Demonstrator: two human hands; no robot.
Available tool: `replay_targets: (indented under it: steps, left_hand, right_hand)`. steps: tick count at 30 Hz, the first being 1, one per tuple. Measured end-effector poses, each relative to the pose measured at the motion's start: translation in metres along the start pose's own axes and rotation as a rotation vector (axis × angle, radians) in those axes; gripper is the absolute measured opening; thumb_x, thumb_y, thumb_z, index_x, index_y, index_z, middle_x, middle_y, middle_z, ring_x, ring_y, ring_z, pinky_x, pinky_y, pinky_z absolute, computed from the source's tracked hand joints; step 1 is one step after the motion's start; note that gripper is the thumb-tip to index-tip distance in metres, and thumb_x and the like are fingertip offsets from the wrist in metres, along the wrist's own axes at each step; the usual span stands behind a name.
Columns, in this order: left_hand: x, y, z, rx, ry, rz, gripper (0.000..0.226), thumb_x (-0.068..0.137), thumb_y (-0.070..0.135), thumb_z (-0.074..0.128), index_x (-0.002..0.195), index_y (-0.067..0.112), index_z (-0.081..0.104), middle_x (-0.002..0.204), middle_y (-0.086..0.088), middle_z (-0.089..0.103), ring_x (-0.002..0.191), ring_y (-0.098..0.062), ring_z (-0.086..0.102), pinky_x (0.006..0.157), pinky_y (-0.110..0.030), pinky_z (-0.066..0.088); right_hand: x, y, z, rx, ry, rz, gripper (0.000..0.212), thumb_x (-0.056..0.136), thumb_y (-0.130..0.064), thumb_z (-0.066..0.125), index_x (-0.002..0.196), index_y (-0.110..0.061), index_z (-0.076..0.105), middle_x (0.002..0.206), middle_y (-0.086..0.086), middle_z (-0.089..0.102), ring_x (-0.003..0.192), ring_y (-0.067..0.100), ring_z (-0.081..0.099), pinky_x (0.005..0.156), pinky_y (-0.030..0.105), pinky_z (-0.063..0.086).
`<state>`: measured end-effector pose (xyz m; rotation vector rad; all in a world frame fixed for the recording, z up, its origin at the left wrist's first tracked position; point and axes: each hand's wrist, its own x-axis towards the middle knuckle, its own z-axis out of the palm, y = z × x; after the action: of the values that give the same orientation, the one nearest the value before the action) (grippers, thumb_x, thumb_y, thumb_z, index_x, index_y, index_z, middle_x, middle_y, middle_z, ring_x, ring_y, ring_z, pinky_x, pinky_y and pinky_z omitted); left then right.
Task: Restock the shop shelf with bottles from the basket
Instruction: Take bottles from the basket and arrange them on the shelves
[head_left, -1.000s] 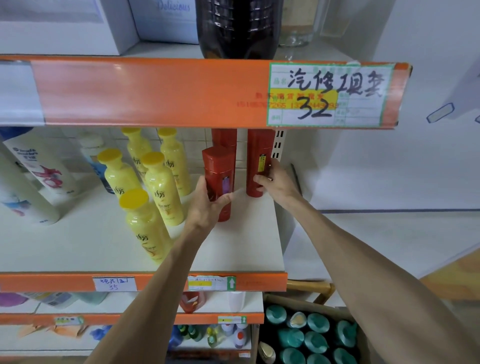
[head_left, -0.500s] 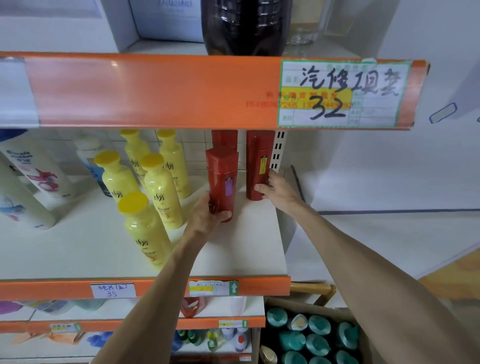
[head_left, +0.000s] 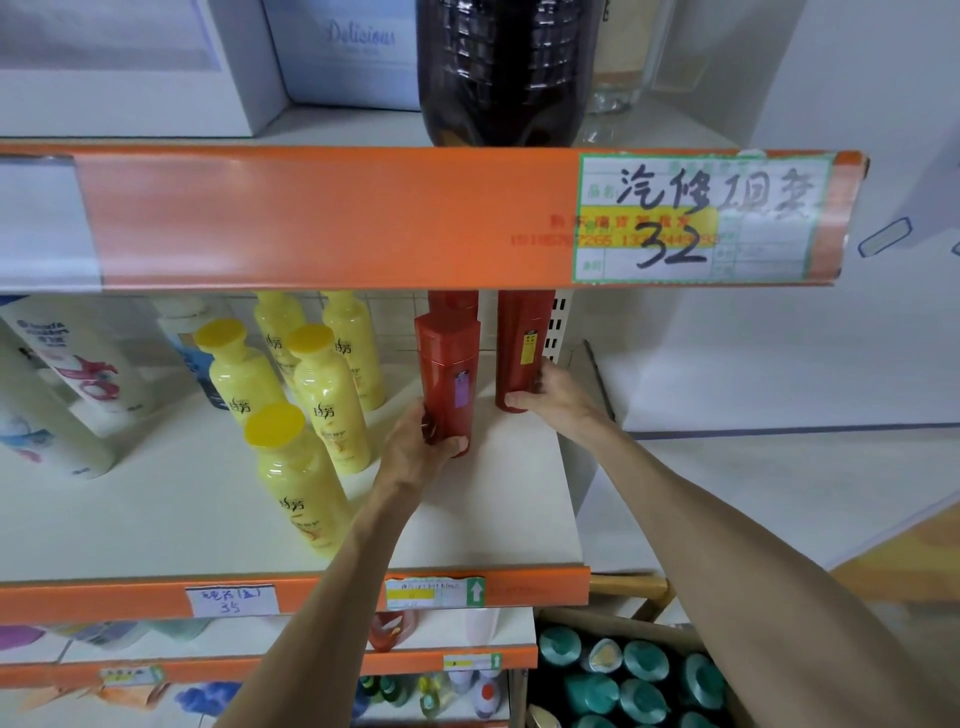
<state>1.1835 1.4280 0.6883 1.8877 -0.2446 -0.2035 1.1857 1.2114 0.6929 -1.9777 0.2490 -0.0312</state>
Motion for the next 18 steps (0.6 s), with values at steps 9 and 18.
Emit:
replay_targets:
  steps: [9,18]
  left_hand:
    - [0.001,0.004,-0.002,0.001,-0.015,-0.012,0.057,0.074,0.003,0.075,0.126,0.012,0.054,0.109,-0.002,0.064,0.098,-0.020,0.061,0.078,-0.020,0.049]
    - [-0.002,0.003,-0.001,0.005,0.000,-0.013,0.053,0.076,0.006,0.074,0.125,0.012,0.055,0.106,-0.001,0.063,0.094,-0.018,0.060,0.074,-0.015,0.047]
  right_hand:
    - [0.008,0.000,-0.010,-0.104,-0.102,0.023,0.044,0.089,-0.010,0.070,0.130,-0.011,0.054,0.126,0.008,0.065,0.116,0.021,0.061,0.109,0.040,0.043]
    - [0.006,0.011,-0.010,-0.129,-0.035,0.003,0.039,0.087,-0.019,0.072,0.124,-0.019,0.058,0.121,0.002,0.067,0.113,0.020,0.063,0.107,0.044,0.044]
